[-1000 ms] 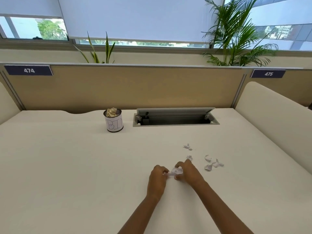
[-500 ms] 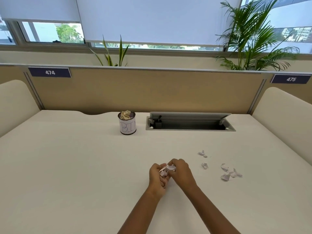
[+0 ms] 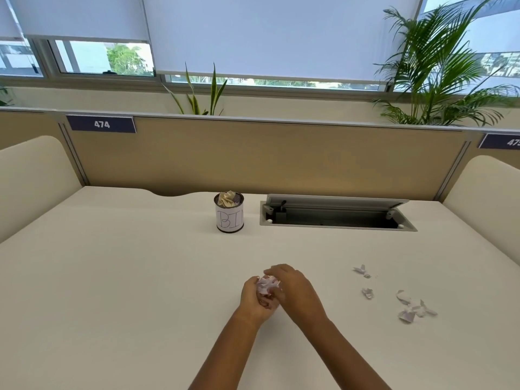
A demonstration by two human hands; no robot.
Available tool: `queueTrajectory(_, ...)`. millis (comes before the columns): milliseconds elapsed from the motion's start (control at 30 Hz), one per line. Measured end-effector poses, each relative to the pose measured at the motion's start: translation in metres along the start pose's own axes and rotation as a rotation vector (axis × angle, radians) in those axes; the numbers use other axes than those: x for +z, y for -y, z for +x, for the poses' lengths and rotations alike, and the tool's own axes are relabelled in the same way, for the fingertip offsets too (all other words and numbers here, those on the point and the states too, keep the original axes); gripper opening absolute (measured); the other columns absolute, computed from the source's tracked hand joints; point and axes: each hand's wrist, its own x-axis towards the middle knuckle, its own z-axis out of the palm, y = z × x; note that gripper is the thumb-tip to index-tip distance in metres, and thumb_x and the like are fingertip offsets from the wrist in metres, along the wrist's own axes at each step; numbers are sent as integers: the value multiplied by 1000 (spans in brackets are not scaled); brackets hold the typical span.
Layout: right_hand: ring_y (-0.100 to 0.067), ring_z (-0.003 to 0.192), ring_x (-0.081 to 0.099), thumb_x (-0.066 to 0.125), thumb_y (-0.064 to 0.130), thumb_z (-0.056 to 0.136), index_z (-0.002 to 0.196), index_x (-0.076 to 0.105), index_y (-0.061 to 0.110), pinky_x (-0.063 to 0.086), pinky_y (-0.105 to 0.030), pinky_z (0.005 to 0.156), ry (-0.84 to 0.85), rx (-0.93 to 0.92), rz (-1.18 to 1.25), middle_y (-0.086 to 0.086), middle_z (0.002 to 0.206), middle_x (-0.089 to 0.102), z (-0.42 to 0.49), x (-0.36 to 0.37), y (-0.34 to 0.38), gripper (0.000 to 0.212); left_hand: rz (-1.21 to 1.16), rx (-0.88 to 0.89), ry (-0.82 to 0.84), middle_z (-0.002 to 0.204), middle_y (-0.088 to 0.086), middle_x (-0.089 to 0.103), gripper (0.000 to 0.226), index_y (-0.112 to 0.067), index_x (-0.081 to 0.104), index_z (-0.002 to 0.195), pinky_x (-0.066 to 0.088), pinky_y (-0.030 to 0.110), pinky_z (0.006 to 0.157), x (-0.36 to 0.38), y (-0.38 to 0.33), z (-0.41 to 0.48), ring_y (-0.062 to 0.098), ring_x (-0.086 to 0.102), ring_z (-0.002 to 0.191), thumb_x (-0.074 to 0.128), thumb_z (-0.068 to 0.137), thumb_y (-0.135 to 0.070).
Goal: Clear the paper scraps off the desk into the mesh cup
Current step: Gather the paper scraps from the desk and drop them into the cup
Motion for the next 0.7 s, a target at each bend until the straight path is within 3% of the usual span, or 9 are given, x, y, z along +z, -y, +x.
queueTrajectory(100,-17,106,56,54,14,91,115,60,15,44,-23,88,-99,-29,101,-3,124,59,7,-5,0,25,10,30,0,71,17,51,39,2,49,74,46,16,30,4,-21,6,29,60,40,25,99,-16)
queueTrajectory(200,-19,106,57,60,8,87,109,62,11,51,-32,90,-193,40,188,-9,117,60,12,-1,-6,23,31,64,-15,79,19,50,38,2,48,75,48,18,31,13,-43,12,34,53,66,26,100,-16)
queueTrajectory(267,-20,108,56,60,10,87,108,62,10,47,-29,92,-195,107,183,-9,115,60,12,6,-18,21,57,112,-25,79,19,48,36,1,46,73,48,16,33,25,-59,15,31,48,70,25,99,-13)
queueTrajectory(333,-21,113,54,57,15,89,110,59,10,40,-25,96,-138,173,145,-9,118,58,8,17,-34,22,78,177,-52,77,18,45,34,-1,44,71,55,20,48,41,-77,18,28,46,69,25,98,-9)
queueTrajectory(400,-21,125,45,52,21,92,117,54,11,34,-26,104,-37,236,92,-7,129,52,1,29,-47,27,132,256,-85,74,15,42,33,-3,42,70,52,24,66,59,-97,22,24,43,65,24,97,-6)
queueTrajectory(467,-16,136,30,43,26,96,126,47,16,24,-26,112,17,218,-50,-4,142,40,-6,40,-56,32,220,340,-103,71,12,39,34,-6,39,67,45,21,46,79,-115,28,20,40,61,21,96,-6)
queueTrajectory(533,-12,140,22,37,27,97,132,42,20,19,-25,116,-7,176,-122,0,148,33,-11,48,-62,36,273,413,-114,66,9,33,37,-9,33,62,28,7,27,98,-131,35,18,37,52,18,96,-7)
queueTrajectory(633,-15,138,29,45,23,94,128,49,19,24,-27,113,-45,173,-140,0,144,41,-11,51,-64,34,298,513,-151,62,7,25,40,-12,26,57,22,13,31,122,-148,46,18,28,44,18,96,-9)
queueTrajectory(700,-24,127,49,63,14,84,114,61,14,42,-34,103,-75,172,-169,-7,129,58,-9,51,-66,30,296,584,-174,62,6,27,38,-13,27,58,21,20,45,133,-158,56,19,26,50,20,96,-10)
